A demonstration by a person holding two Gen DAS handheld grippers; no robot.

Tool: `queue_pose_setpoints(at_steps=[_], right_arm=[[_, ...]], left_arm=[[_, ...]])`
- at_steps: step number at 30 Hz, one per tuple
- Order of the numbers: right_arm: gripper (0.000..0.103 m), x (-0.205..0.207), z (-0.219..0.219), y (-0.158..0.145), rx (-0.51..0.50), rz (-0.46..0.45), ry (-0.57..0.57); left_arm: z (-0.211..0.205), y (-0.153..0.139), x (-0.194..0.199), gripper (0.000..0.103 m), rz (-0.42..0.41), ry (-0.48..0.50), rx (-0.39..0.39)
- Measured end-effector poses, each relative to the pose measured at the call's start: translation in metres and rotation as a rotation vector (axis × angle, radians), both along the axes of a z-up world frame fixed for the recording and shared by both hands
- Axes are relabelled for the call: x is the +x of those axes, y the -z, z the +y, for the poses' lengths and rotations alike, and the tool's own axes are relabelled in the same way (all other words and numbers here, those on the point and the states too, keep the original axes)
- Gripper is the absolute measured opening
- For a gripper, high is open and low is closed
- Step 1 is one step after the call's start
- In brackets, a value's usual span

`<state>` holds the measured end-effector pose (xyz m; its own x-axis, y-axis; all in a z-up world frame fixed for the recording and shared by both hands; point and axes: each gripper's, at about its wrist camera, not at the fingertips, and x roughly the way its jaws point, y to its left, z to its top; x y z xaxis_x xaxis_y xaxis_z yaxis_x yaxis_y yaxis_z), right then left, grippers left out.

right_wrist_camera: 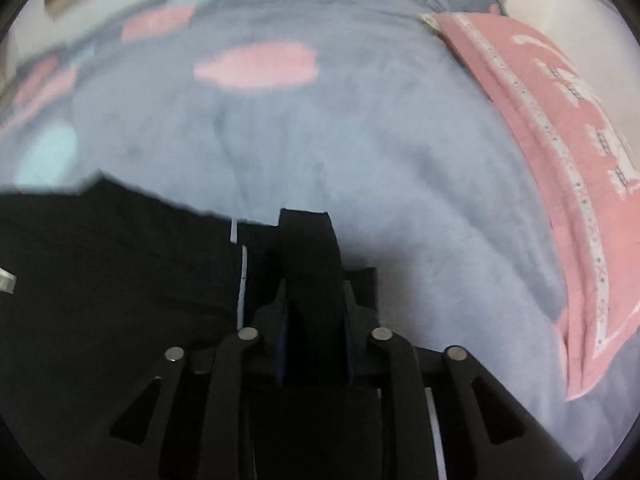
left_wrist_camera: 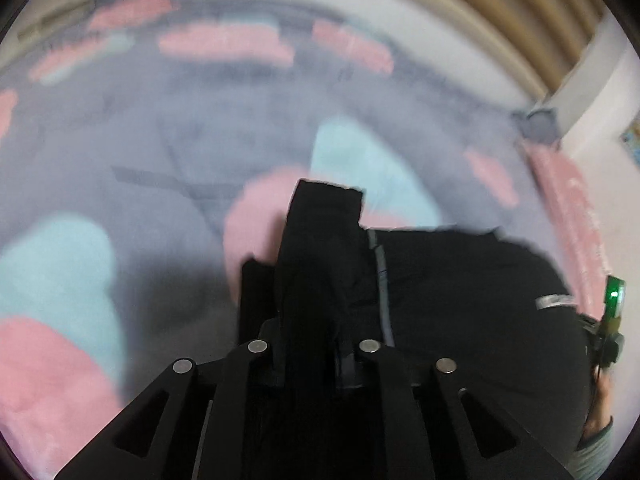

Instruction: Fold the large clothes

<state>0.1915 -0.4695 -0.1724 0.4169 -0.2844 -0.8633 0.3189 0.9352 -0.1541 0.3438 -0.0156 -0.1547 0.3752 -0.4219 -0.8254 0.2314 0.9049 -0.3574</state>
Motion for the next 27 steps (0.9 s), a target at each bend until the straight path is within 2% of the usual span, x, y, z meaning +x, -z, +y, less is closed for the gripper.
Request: queue_pose_setpoints(at_steps=[1,2,5,7,9,11,13,15,17,18,19,23,25,27], right_arm=[[0.026,0.002,0.004,0.001,-0.034,-0.006,-0.006],[0.027,0.002,0.005,0.001,-0.042,-0.007,-0.005],[0.03,0.001,-0.001,0.003,-0.01,-0.022,0.003],[0.037,-0.002,-0.006,0.002,0.013,-0.036,0.01],[0.046,-0.009,-0.009,-0.004,0.043,-0.047,0.017],[0.048,-0.021,-0.011,-0.018,0.078,-0.066,0.032],[0.049,-0.048,-0.002,-0.047,0.13,-0.125,0.011],[0.052,-0.07,0.015,-0.07,0.14,-0.176,-0.032],[0.052,-0.092,0.043,-0.094,0.156,-0.201,-0.099],[0.052,-0.099,0.061,-0.103,0.171,-0.196,-0.138],[0.052,-0.103,0.076,-0.107,0.193,-0.185,-0.172],[0.052,-0.11,0.129,-0.101,0.259,-0.123,-0.258],[0.052,-0.105,0.149,-0.082,0.224,-0.063,-0.273],[0.052,-0.097,0.156,-0.059,0.2,-0.017,-0.269]], left_arm=[[0.002,0.006,0.004,0.017,0.023,-0.008,-0.019],[0.01,0.014,0.011,0.017,0.063,-0.024,-0.075],[0.03,0.022,0.018,0.017,0.128,-0.039,-0.229],[0.047,0.019,0.013,0.018,0.097,-0.018,-0.326],[0.065,0.01,0.003,0.023,0.086,-0.032,-0.362],[0.077,-0.014,-0.013,0.025,0.027,-0.03,-0.33],[0.077,-0.046,-0.032,0.026,-0.064,-0.012,-0.234],[0.07,-0.087,-0.066,0.028,-0.193,0.026,-0.113],[0.052,-0.114,-0.095,0.035,-0.275,0.084,-0.064],[0.042,-0.124,-0.112,0.044,-0.299,0.117,-0.06],[0.036,-0.127,-0.119,0.049,-0.303,0.137,-0.062],[-0.025,-0.113,-0.162,0.049,-0.215,0.287,-0.111],[-0.059,-0.088,-0.173,0.049,-0.158,0.339,-0.069],[-0.08,-0.056,-0.17,0.049,-0.081,0.301,0.001]])
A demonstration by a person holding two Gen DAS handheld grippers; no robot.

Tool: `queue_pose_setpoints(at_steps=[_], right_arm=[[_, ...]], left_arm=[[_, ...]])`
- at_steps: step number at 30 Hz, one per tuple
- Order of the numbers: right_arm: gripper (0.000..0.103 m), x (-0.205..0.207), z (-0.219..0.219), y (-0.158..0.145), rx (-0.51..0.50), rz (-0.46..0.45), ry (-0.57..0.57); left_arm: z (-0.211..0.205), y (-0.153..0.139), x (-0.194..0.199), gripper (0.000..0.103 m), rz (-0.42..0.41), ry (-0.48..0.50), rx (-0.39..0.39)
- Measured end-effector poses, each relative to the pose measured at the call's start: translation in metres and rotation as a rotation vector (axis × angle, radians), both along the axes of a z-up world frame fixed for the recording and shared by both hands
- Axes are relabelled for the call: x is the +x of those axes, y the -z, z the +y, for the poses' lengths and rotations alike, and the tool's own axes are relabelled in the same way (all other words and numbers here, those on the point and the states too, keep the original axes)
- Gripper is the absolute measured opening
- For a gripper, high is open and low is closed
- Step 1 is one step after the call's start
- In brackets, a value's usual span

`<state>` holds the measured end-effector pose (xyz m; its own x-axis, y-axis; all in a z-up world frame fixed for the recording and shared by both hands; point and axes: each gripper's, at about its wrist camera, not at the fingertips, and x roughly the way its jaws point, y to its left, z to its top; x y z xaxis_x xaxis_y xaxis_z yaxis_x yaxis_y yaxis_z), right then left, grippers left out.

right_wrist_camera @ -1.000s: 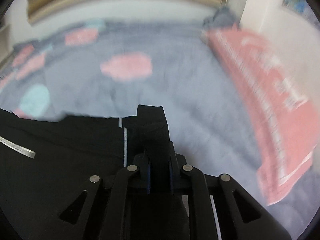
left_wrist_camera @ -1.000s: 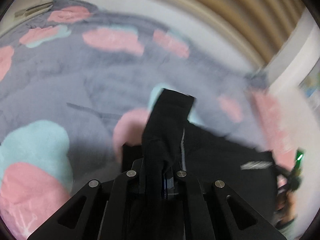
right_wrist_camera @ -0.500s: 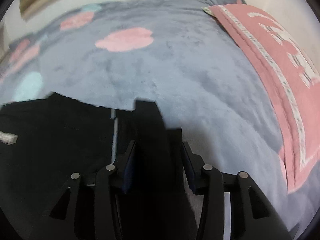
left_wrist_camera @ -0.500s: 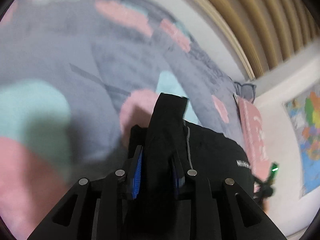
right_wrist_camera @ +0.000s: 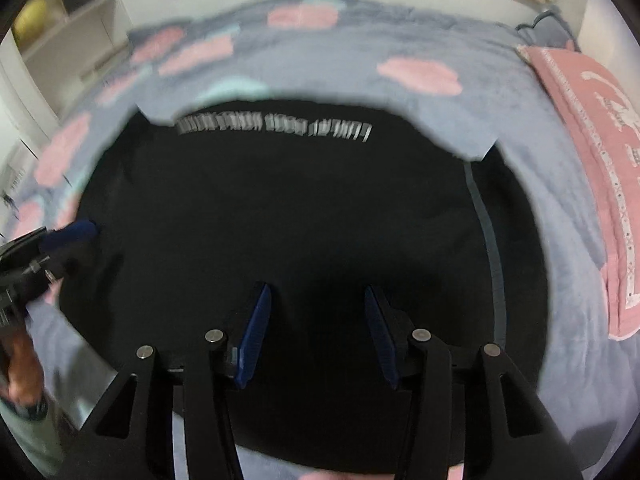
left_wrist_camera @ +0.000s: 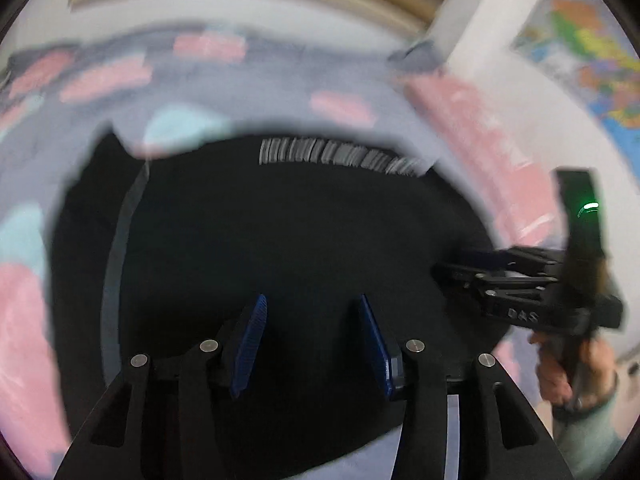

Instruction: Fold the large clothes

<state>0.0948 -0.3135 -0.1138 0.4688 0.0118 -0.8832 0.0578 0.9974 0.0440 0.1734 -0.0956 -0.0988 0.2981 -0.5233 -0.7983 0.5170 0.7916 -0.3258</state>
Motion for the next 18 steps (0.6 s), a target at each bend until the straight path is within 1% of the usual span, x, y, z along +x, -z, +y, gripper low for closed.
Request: queue_pose_setpoints(at_steps=[2,3,5,6,7,8,9,10,11,12,13,14,15,16,17,18], right_arm=[[0.053,0.008,-0.001,0.022,0.015,0.029,0.019],[0.053,0.011,-0.002,0.027,0.024,0.031,0.028],[0.053,0.012,-0.002,0.031,0.015,0.03,0.037],[0.053,0.013,-0.001,0.028,0.009,0.037,0.04],[0.054,0.012,-0.001,0.018,0.005,0.041,0.05],[0.054,0.011,0.0,0.008,0.004,0.023,0.052],[0.054,0.009,0.002,-0.008,0.004,-0.033,0.042],[0.057,0.009,0.004,-0.02,-0.006,-0.077,0.038],[0.068,0.01,0.005,-0.032,-0.024,-0.124,0.047],[0.076,0.014,0.005,-0.038,-0.028,-0.143,0.067],[0.077,0.02,0.004,-0.038,-0.017,-0.143,0.078],[0.077,0.028,0.001,-0.033,-0.005,-0.127,0.079],[0.077,0.039,0.002,-0.02,-0.014,-0.081,0.08],[0.078,0.052,0.0,0.003,-0.025,-0.003,0.087],[0.081,0.06,-0.003,0.024,-0.011,0.035,0.097],[0.082,0.064,-0.006,0.033,-0.005,0.039,0.107]], left_arm=[[-0.009,0.022,0.009,0.05,0.028,-0.037,0.041],[-0.008,0.029,0.016,0.05,0.051,-0.054,0.033],[-0.003,0.025,0.023,0.05,0.098,-0.078,0.009],[-0.001,0.017,0.022,0.048,0.092,-0.079,0.002],[-0.001,0.005,0.021,0.048,0.056,-0.068,-0.005],[0.0,-0.009,0.016,0.048,-0.004,-0.052,-0.014],[0.0,-0.02,0.011,0.048,-0.053,-0.047,-0.02],[0.0,-0.03,0.009,0.049,-0.094,-0.054,-0.031],[0.001,-0.038,0.009,0.049,-0.113,-0.066,-0.048],[0.0,-0.04,0.017,0.05,-0.077,-0.08,-0.065],[-0.001,-0.035,0.024,0.05,-0.035,-0.086,-0.071],[-0.004,-0.018,0.04,0.05,0.059,-0.099,-0.064],[-0.008,0.0,0.046,0.05,0.129,-0.115,-0.042],[-0.012,0.018,0.054,0.049,0.191,-0.127,-0.032],[-0.012,0.034,0.06,0.049,0.216,-0.131,-0.032],[-0.013,0.043,0.064,0.049,0.221,-0.13,-0.033]])
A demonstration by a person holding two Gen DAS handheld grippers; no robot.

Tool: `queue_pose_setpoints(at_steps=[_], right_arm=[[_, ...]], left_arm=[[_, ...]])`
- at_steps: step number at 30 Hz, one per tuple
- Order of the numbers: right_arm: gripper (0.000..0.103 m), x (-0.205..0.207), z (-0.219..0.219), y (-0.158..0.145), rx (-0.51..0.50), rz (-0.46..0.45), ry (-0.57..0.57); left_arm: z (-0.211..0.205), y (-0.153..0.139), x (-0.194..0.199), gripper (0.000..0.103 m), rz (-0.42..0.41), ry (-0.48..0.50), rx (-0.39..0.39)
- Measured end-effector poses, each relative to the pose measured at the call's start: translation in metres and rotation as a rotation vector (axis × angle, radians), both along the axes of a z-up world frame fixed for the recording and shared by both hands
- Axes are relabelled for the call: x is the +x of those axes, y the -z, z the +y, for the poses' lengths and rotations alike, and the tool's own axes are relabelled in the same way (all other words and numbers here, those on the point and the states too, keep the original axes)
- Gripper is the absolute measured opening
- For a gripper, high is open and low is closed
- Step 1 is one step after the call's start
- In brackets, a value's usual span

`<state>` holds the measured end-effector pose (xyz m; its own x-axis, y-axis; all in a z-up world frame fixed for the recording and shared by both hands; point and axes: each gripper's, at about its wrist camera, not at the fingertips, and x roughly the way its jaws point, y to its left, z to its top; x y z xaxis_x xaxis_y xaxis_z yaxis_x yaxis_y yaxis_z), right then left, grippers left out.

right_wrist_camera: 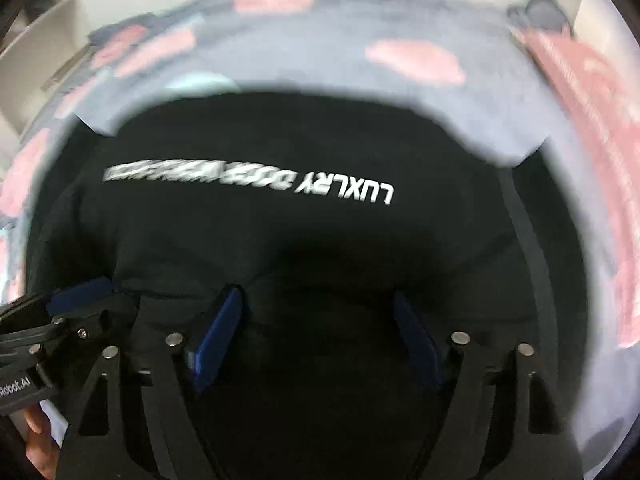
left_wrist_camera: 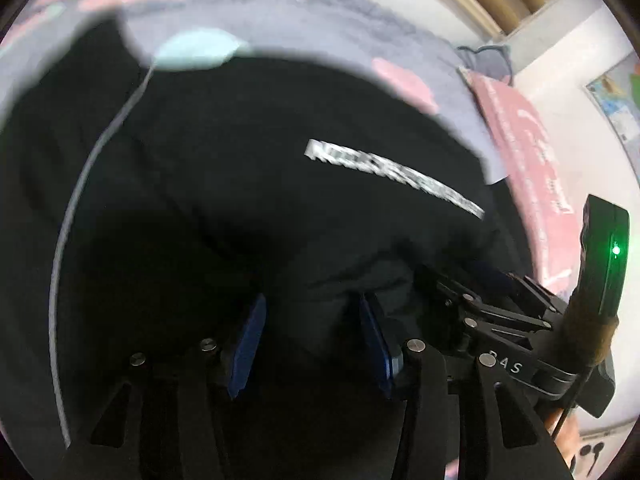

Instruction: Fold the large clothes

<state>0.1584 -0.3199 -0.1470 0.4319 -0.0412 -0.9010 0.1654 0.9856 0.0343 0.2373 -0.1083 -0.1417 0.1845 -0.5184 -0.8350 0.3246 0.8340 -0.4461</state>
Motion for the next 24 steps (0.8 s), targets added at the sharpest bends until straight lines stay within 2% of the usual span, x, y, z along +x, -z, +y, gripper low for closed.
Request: queue_pose_setpoints(at_steps=[3,6,10,11,13,14,16,17,19,22,24], right_arm=[[0.084,-0.001,-0.003,0.005,0.0,-0.031,0.025],[0.085,-0.012,-0.001,-0.002,-0.007,-0.076,0.024],[0.085,-0.046,-0.002,-0.035,-0.011,-0.147,0.057],[0.085,-0.056,-0.004,-0.047,-0.026,-0.182,0.06],[0.086,-0.083,-0.002,-0.076,-0.105,-0.298,0.08],[0.086,-0.102,-0.002,-0.094,-0.161,-0.377,0.115],[0.093,-0.124,-0.006,-0.118,-0.217,-0.48,0.169],[0.101,-0.133,-0.011,-0.129,-0.233,-0.532,0.184],[0.103,-0.145,-0.023,-0.149,-0.244,-0.607,0.199],[0.103,-0.148,-0.042,-0.158,-0.227,-0.583,0.162],[0.103,-0.152,-0.058,-0.158,-0.211,-0.551,0.178]], left_arm=[[-0.005,-0.004,-0.001,0.05,-0.02,0.013,0.04],[-0.007,-0.017,-0.013,0.05,-0.092,0.064,0.059],[0.018,-0.049,-0.045,0.05,-0.187,0.07,0.035],[0.025,-0.059,-0.052,0.05,-0.219,0.056,0.05],[0.041,-0.079,-0.058,0.05,-0.262,0.003,0.113],[0.051,-0.089,-0.062,0.05,-0.284,-0.014,0.114],[0.069,-0.103,-0.062,0.05,-0.322,-0.042,0.141],[0.078,-0.11,-0.062,0.05,-0.339,-0.055,0.153],[0.103,-0.121,-0.06,0.05,-0.356,-0.087,0.154],[0.13,-0.135,-0.06,0.05,-0.374,-0.122,0.146],[0.144,-0.139,-0.059,0.05,-0.386,-0.145,0.148]])
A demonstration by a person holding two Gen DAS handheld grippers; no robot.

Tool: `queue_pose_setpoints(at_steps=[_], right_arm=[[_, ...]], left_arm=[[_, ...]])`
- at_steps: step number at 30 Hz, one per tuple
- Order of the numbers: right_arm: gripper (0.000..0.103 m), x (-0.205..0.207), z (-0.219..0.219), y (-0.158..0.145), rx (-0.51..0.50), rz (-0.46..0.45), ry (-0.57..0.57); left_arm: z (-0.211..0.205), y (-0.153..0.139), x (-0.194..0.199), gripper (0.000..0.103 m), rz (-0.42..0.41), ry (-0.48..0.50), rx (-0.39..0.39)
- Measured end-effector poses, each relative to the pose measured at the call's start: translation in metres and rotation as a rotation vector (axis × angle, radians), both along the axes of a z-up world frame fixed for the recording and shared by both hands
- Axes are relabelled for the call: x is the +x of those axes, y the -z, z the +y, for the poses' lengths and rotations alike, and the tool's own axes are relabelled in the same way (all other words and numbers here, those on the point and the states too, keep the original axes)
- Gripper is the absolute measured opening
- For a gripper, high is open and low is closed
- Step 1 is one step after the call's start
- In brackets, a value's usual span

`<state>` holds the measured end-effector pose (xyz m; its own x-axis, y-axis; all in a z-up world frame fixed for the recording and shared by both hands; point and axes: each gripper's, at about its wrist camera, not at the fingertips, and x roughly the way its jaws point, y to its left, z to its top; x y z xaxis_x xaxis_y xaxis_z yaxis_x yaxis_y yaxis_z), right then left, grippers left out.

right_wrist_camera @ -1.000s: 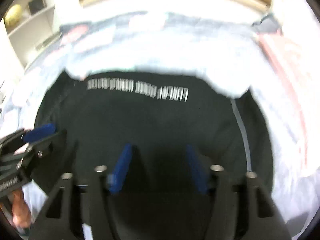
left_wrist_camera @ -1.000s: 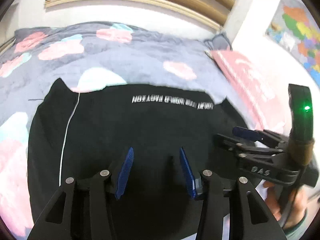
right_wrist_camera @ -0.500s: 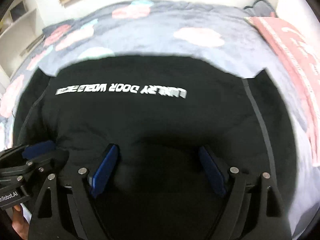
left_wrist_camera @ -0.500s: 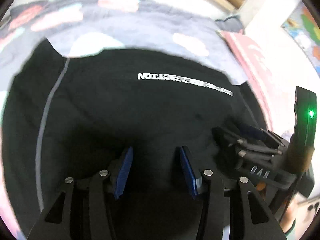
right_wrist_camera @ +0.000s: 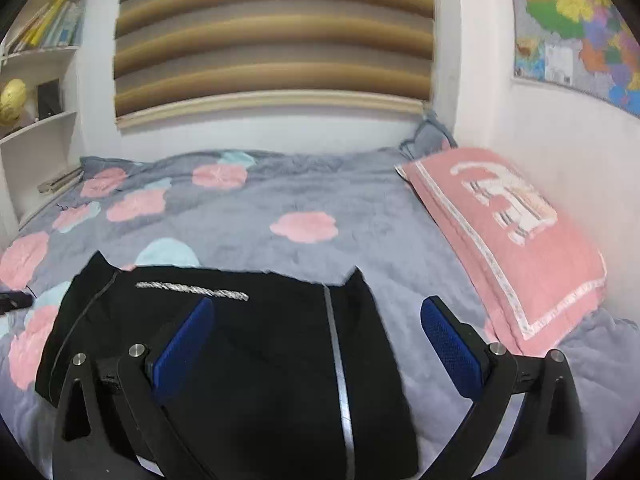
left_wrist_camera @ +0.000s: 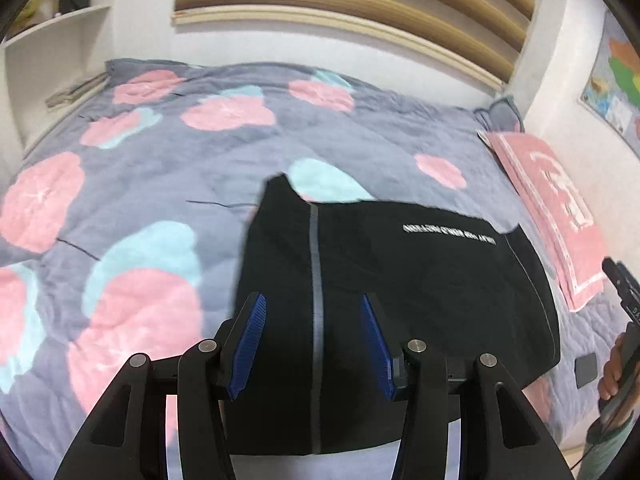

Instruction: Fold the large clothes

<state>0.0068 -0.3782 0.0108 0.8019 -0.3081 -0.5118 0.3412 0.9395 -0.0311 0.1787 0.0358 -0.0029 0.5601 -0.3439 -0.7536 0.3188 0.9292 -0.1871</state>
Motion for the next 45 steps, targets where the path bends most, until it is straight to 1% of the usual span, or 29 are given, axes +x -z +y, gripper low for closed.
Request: queue_pose_setpoints(at_steps=[2,5,6,8,10,11,14,17,18,20,21,23,26,27,28,29,30,32,33,35,38,41,42,43,45], right_arm=[[0.103,-0.021,-0.011,0.0,0.032,0.009,0.011],[0.103,-0.027,-0.04,-0.002,0.111,0.035,0.009],[0.103,-0.028,-0.051,-0.002,0.134,0.047,0.025],[0.103,-0.03,-0.067,0.003,0.162,0.075,0.014],[0.103,-0.025,-0.079,0.01,0.181,0.131,-0.007],[0.103,-0.02,-0.086,0.017,0.195,0.173,-0.021],[0.103,-0.007,-0.095,0.04,0.228,0.258,-0.05],[0.103,0.012,-0.102,0.076,0.254,0.374,-0.082],[0.103,0.02,-0.103,0.092,0.273,0.416,-0.105],[0.103,0.029,-0.107,0.114,0.298,0.465,-0.12],[0.103,0.036,-0.109,0.129,0.321,0.5,-0.13],[0.103,0.043,-0.113,0.151,0.366,0.539,-0.148],[0.103,0.049,-0.121,0.173,0.462,0.549,-0.193],[0.103,0.05,-0.125,0.179,0.51,0.548,-0.212],[0.103,0.052,-0.13,0.185,0.567,0.548,-0.233],[0.103,0.053,-0.134,0.192,0.62,0.55,-0.251],[0.103,0.055,-0.137,0.197,0.657,0.551,-0.267],[0.103,0.058,-0.139,0.204,0.698,0.554,-0.306],[0.103,0.06,-0.137,0.206,0.702,0.556,-0.329],[0.103,0.064,-0.131,0.21,0.696,0.564,-0.362],[0.103,0.072,-0.122,0.213,0.688,0.569,-0.391],[0.103,0.077,-0.117,0.216,0.662,0.572,-0.381],[0.103,0.077,-0.116,0.215,0.662,0.566,-0.383],[0.103,0.076,-0.116,0.214,0.66,0.563,-0.388],[0.099,0.073,-0.116,0.211,0.638,0.55,-0.402]], left_arm=[[0.014,-0.007,0.003,0.05,-0.012,-0.024,0.013],[0.031,-0.01,0.011,0.052,-0.008,-0.026,0.017],[0.035,-0.009,0.013,0.054,-0.002,-0.02,0.022],[0.04,-0.003,0.02,0.055,0.01,-0.005,0.029],[0.041,0.008,0.028,0.055,0.041,0.012,0.021],[0.044,0.017,0.034,0.055,0.07,0.021,0.004],[0.048,0.043,0.047,0.055,0.13,0.017,-0.04],[0.046,0.071,0.058,0.055,0.193,0.033,-0.089],[0.045,0.079,0.061,0.055,0.208,0.039,-0.097],[0.041,0.095,0.067,0.055,0.236,0.053,-0.118],[0.039,0.105,0.072,0.055,0.26,0.059,-0.135],[0.038,0.12,0.079,0.055,0.298,0.062,-0.172],[0.039,0.137,0.087,0.056,0.349,0.074,-0.253],[0.04,0.143,0.09,0.059,0.373,0.077,-0.291],[0.04,0.149,0.093,0.064,0.394,0.08,-0.315],[0.039,0.154,0.094,0.065,0.416,0.085,-0.343],[0.038,0.158,0.095,0.066,0.435,0.095,-0.369],[0.035,0.167,0.097,0.067,0.484,0.129,-0.435],[0.032,0.173,0.098,0.069,0.516,0.147,-0.481],[0.026,0.18,0.098,0.072,0.535,0.155,-0.527],[0.016,0.188,0.101,0.076,0.547,0.141,-0.511],[0.013,0.192,0.102,0.076,0.558,0.133,-0.562],[0.012,0.191,0.101,0.074,0.55,0.141,-0.568],[0.011,0.187,0.097,0.066,0.532,0.152,-0.561],[0.007,0.174,0.087,0.057,0.467,0.21,-0.532]])
